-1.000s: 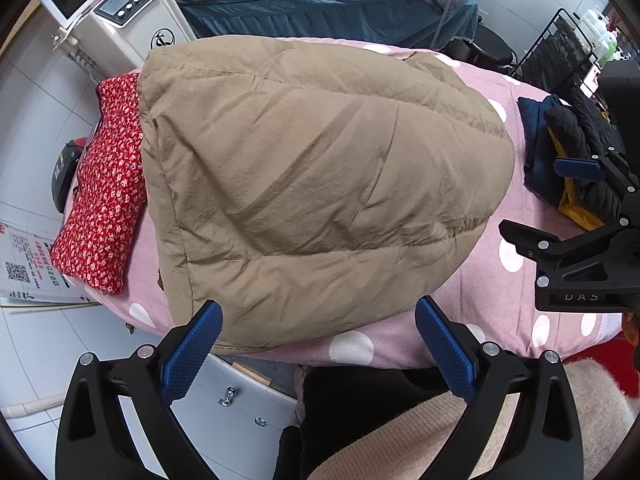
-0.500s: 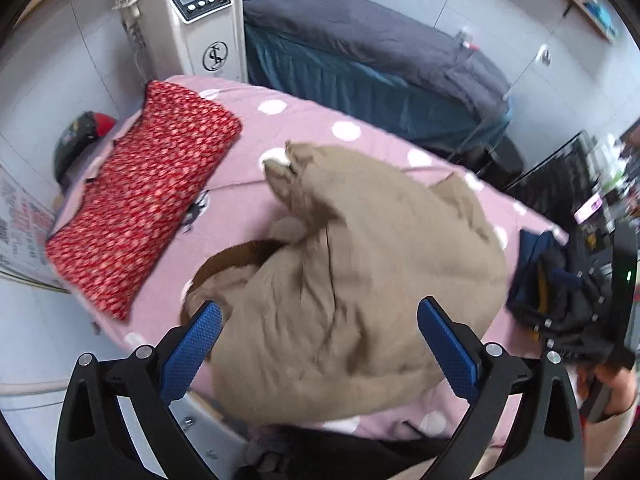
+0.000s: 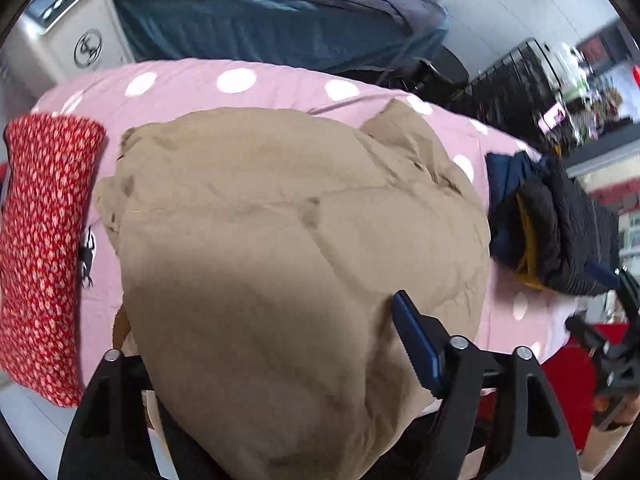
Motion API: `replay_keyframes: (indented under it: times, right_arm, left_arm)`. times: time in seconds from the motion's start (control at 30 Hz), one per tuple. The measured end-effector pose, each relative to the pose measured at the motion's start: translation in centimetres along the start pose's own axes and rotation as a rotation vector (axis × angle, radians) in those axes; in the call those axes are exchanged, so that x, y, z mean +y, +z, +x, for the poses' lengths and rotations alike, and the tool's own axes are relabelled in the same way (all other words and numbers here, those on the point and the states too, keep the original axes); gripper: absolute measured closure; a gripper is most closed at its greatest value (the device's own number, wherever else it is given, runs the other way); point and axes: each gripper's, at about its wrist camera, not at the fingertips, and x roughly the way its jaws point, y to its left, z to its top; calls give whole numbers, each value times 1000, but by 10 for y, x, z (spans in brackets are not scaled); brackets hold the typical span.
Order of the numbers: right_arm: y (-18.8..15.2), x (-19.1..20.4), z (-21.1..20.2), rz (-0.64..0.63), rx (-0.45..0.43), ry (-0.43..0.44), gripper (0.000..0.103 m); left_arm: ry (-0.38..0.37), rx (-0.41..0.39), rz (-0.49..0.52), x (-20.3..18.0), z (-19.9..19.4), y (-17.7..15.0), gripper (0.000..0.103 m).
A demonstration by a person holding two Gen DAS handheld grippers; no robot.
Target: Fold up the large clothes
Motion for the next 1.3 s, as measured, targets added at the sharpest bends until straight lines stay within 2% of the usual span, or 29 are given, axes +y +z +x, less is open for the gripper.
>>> replay_keyframes:
  times: [0.03,0.1,0.2,0.27,0.33,0.43,0.53,0.63,0.73,0.83,0.93,1.0,1.13,1.2,1.23,1.3]
  right_arm:
    - [-4,-10,2,34,8,-3,6]
    - [-13,-34,2,115,18,-10,6]
    - [-16,-55,2,176,18,-22,6]
    - [-15,-62,-1,193,7,-28,6]
    - [-9,-64,-8,185,-18,-27,6]
    - [5,-54,-16,138,-58,-8,6]
    - [25,-35,-13,55,-71,43,6]
    - [49,-2,3,-43,-62,121,6]
    - [72,43,30,-150,-4,241,6]
    - [88,90,71,-261,64,283,6]
    - [89,126,120,-375,122,212,6]
    - [79,142,155,-433,197,160,6]
    - [52,135,190,-389,264,228,6]
    - [35,124,202,-357,303,239,6]
    - [28,120,204,-353,310,239,6]
    - [14,110,205,-356,316,233,6]
  left_arm:
    - [13,-1,26,-8,0,-1,38]
    - [-37,-26,46,-26,-3,-11,39]
    - [-77,-16,94,-57,1,-27,39]
    - [-102,18,173,-87,7,-48,39]
    - [-170,85,234,-113,20,-67,39]
    - [-214,195,328,-146,49,-91,39]
    - [-308,330,351,-169,87,-106,39]
    - [-307,374,411,-191,104,-127,38]
    - [-280,390,488,-210,111,-147,32]
    - [-305,366,439,-198,103,-144,31]
    - [-363,318,323,-172,82,-138,29]
    - [-410,287,253,-151,62,-139,27]
    - [-542,211,117,-94,16,-149,22]
    - [-580,170,67,-70,0,-153,13]
    - [-577,128,28,-50,-9,-156,11]
    - [-516,70,-70,-7,-16,-159,9]
